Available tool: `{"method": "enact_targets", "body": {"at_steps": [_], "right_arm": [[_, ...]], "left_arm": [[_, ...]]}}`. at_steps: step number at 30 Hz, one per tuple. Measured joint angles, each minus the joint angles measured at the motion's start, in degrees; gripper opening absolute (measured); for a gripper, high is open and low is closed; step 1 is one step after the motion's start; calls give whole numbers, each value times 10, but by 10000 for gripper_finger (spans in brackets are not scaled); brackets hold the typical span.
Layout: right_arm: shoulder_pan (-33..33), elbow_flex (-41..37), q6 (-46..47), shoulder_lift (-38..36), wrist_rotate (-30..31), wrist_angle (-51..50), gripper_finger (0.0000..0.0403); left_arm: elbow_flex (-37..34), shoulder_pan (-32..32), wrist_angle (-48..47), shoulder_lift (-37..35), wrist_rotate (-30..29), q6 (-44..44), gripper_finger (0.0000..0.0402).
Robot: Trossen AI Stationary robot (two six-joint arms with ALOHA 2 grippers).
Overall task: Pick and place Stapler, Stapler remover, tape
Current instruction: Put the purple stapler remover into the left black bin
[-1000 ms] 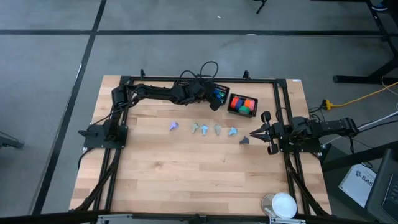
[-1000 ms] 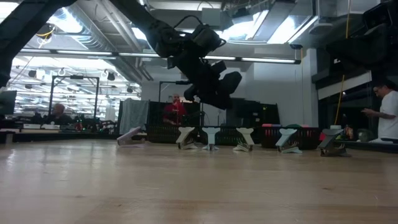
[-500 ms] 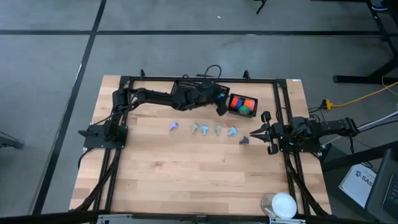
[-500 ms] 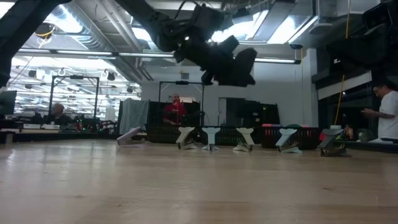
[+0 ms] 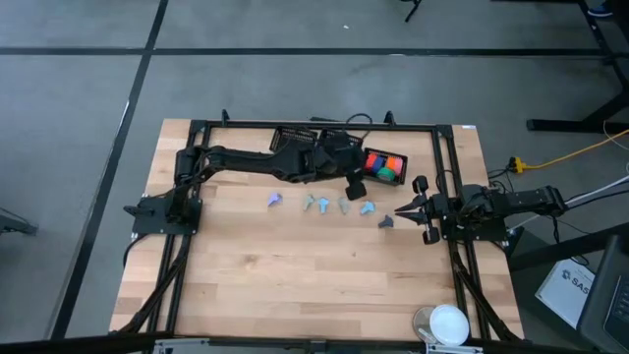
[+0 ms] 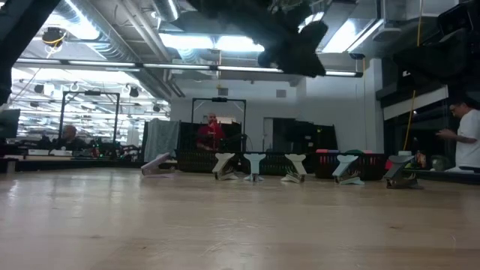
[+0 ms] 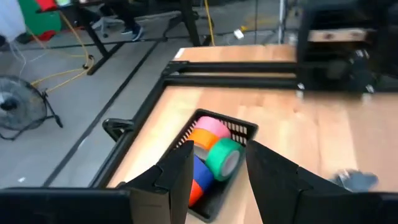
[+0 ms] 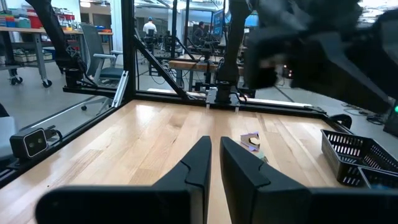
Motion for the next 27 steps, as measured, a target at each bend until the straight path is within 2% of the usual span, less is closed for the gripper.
{"method": "enact_targets", "body": {"at_steps": [9, 17, 23, 27], "right_arm": [[0, 0, 0, 0, 0, 0, 39], [0, 0, 0, 0, 0, 0, 39], [0, 0, 0, 0, 0, 0, 39], [0, 0, 0, 0, 0, 0, 39]], "left_arm": [[79, -56, -179, 0, -37, 34, 143], [82, -94, -273, -14, -77, 49, 143], [82, -112, -347, -27, -80, 5, 143], [81, -125, -430, -31, -83, -34, 143]]}}
